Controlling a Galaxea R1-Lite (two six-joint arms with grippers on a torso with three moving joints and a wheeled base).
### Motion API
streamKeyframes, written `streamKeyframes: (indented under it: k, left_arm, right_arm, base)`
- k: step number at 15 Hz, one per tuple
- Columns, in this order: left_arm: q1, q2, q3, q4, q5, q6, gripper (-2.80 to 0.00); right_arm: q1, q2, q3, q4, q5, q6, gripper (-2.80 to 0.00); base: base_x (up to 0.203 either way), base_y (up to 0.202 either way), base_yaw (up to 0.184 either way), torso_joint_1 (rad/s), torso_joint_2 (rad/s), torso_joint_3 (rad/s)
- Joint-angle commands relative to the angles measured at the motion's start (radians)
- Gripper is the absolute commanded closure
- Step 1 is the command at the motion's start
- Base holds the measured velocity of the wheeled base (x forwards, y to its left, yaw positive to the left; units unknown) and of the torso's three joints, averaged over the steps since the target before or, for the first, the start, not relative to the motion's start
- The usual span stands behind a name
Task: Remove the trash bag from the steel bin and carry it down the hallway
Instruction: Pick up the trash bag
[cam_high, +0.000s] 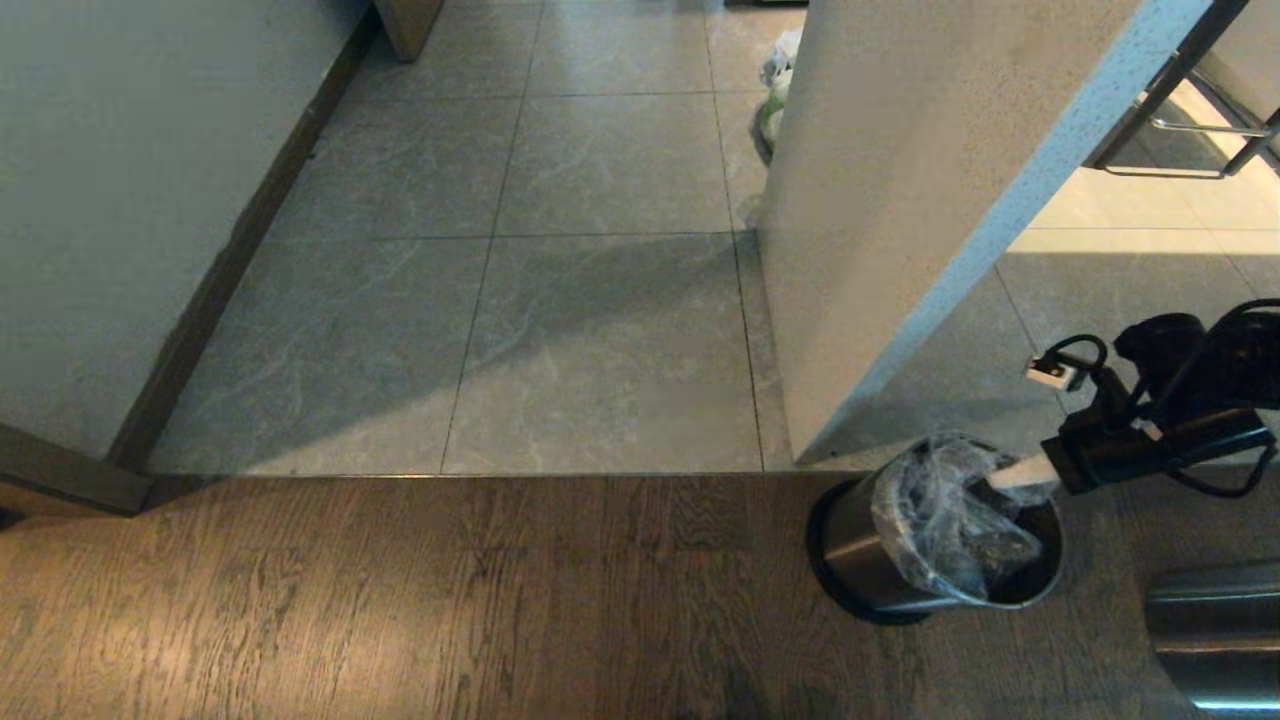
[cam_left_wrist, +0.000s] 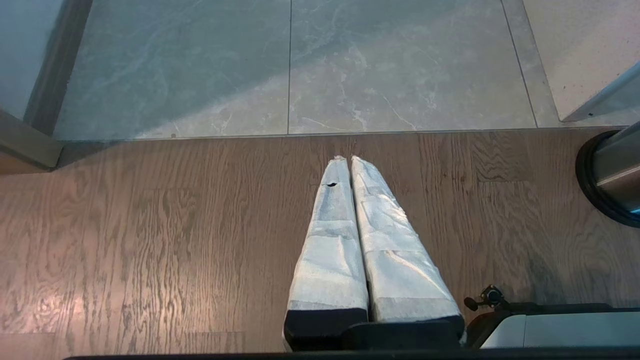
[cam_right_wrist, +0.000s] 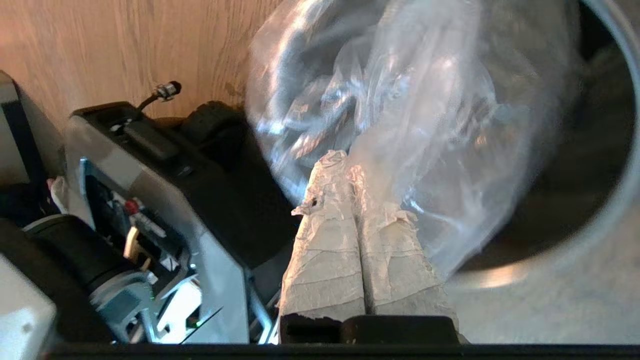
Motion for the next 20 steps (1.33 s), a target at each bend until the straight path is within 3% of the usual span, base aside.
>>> streamKeyframes:
  k: [1,4,8,17,19,20]
  left_arm:
    - [0.0,0.0,0.0,0.0,0.001,0.0,0.0]
    - [0.0,0.0,0.0,0.0,0.0,0.0,0.0]
    - [0.0,0.0,0.0,0.0,0.001,0.0,0.0]
    - [0.0,0.0,0.0,0.0,0.0,0.0,0.0]
    - [0.0,0.0,0.0,0.0,0.001,0.0,0.0]
    - [0.0,0.0,0.0,0.0,0.001,0.0,0.0]
  right_arm:
    - [-0.023,-0.122,0.08,0.004,0.004,-0.003,0.0]
    - [-0.032,-0.192,0.153,-0.004,0.008,-0.011,0.0]
    - [-0.007,-0.123,0.124,-0.032,0.005,-0.042,0.0]
    - [-0.006,0.079,-0.08,-0.04,-0.001,-0.107,0.0]
    - [-0.005,0.095,-0.094,-0.03,-0.04,-0.15,0.0]
    - [-0.001,0.104,-0.096,-0.03,-0.041,-0.159,-2.8]
  base:
    - [0.0,0.0,0.0,0.0,0.0,0.0]
    - [0.0,0.0,0.0,0.0,0.0,0.0]
    - [0.0,0.0,0.0,0.0,0.0,0.0]
    - [0.0,0.0,0.0,0.0,0.0,0.0]
    - [0.0,0.0,0.0,0.0,0.0,0.0]
    - [0.0,0.0,0.0,0.0,0.0,0.0]
